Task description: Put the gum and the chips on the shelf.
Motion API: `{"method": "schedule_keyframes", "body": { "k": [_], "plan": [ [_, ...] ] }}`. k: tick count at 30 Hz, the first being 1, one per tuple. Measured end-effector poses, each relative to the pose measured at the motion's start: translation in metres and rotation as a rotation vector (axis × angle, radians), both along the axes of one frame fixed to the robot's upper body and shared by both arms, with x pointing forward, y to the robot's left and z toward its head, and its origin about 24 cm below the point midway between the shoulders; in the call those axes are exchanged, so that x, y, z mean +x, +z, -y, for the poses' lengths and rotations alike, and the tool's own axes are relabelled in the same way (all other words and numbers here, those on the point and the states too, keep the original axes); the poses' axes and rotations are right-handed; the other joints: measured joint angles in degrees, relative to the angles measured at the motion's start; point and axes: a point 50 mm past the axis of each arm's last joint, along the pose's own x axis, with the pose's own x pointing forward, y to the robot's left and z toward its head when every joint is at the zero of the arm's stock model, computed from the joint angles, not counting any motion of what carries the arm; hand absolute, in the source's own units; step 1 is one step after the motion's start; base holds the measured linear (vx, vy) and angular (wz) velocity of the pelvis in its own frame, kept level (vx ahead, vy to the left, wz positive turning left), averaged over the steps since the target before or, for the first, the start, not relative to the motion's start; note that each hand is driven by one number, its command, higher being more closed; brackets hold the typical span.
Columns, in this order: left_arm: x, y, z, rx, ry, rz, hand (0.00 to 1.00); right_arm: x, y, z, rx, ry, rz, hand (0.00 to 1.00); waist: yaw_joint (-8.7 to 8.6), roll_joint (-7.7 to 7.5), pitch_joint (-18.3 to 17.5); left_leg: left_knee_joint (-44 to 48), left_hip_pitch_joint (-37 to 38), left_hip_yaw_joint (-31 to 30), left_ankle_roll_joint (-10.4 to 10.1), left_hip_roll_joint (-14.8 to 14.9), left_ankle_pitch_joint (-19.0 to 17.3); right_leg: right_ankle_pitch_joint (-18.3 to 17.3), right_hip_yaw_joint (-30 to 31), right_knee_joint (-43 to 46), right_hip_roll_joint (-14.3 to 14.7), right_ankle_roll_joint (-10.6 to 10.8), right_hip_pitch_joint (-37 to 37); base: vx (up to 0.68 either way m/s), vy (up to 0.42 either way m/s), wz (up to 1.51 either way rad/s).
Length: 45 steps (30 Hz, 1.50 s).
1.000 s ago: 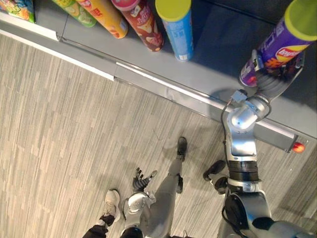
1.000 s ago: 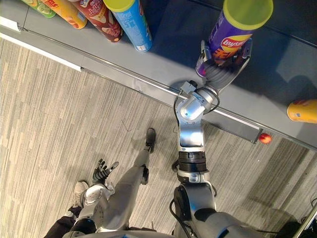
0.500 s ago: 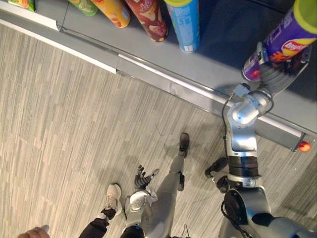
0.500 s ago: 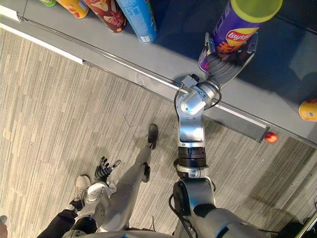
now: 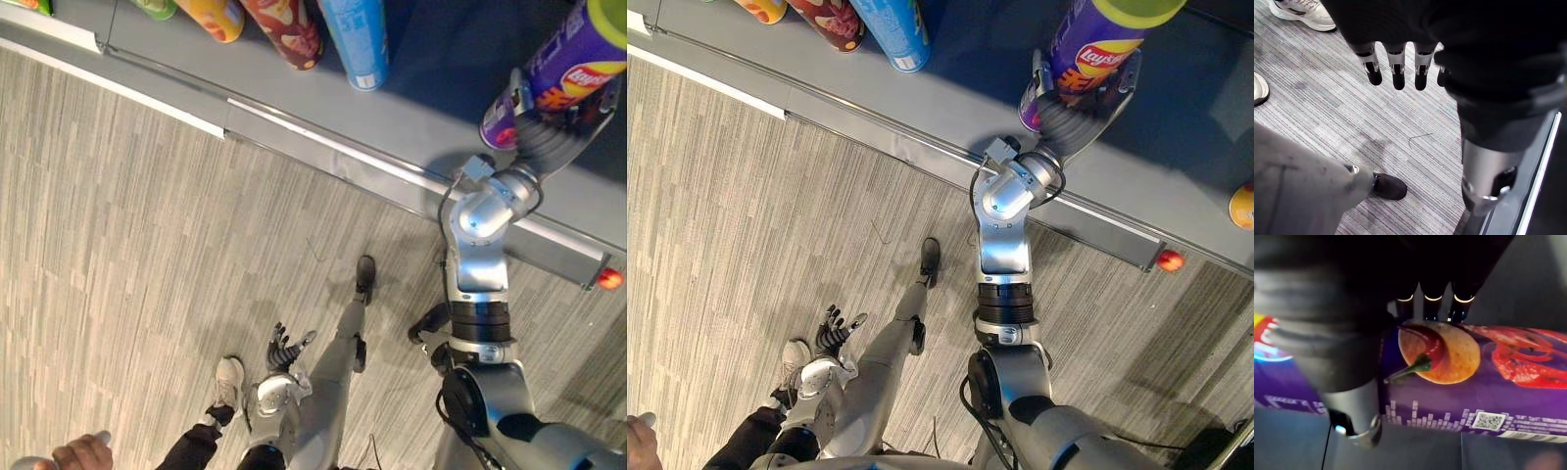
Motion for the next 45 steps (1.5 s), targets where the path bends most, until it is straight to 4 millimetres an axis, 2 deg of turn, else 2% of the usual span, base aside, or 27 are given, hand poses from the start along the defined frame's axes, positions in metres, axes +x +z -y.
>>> {"method": "schedule_keyframes", "body": {
  "k": [12,13,33,36,41,43,45],
  "plan": [
    [0.001,0.001,-0.001,-0.027,0.022,0.01,0.0,0.003,0.002,-0.001,-0.01,0.001,-0.001,1.0,0.1,0.01,0.0,0.0,-0.7,0.1,0.0,0.3,0.0,0.0,0.1,0.1,0.3,0.0,-0.7,0.0,-0.002,0.0],
    [0.001,0.001,-0.001,-0.026,0.022,0.011,0.0,0.004,0.002,-0.001,-0.011,0.002,-0.001,0.0,0.13,0.01,0.0,0.0,-0.7,0.1,0.0,0.3,0.0,0.0,0.1,0.1,0.3,0.0,-0.7,0.0,0.0,0.0],
    [0.001,0.001,-0.001,-0.026,0.022,0.011,0.0,0.006,-0.003,-0.003,-0.023,0.013,-0.022,0.0,0.27,0.02,0.0,0.0,-0.6,0.3,0.0,0.7,0.0,0.0,0.3,-0.2,0.8,0.0,-0.8,0.0,0.0,0.0],
    [0.001,0.001,-0.001,-0.026,0.024,0.01,0.0,0.008,-0.01,-0.006,-0.031,0.022,-0.046,0.0,0.28,0.01,0.0,0.0,-0.5,0.5,0.0,1.0,0.0,0.0,0.4,-1.2,1.4,-0.1,-0.3,0.01,-0.006,-0.06],
    [-0.001,-0.002,0.0,-0.027,0.023,-0.004,0.0,0.009,-0.036,-0.007,-0.05,0.045,-0.138,0.0,0.13,-0.18,-0.3,0.0,1.7,1.1,0.0,1.7,0.0,0.1,0.4,-2.9,2.6,0.0,2.5,0.01,-0.021,-0.06],
    [-0.003,-0.003,-0.001,-0.024,0.025,-0.014,0.0,0.008,-0.045,-0.011,-0.072,0.063,-0.166,0.0,-0.04,-0.66,-1.1,0.0,1.9,1.6,-0.2,1.9,-0.2,0.1,0.4,-3.2,2.8,0.0,2.5,0.0,-0.033,-0.14],
    [-0.005,-0.006,-0.002,-0.022,0.023,-0.038,0.0,0.005,-0.065,-0.014,-0.072,0.083,-0.22,0.0,-0.21,-1.4,-2.3,0.0,2.8,1.8,-0.3,2.6,-0.2,0.2,0.4,-4.4,3.7,-0.3,3.8,0.0,-0.062,-0.12]
  ]
}}
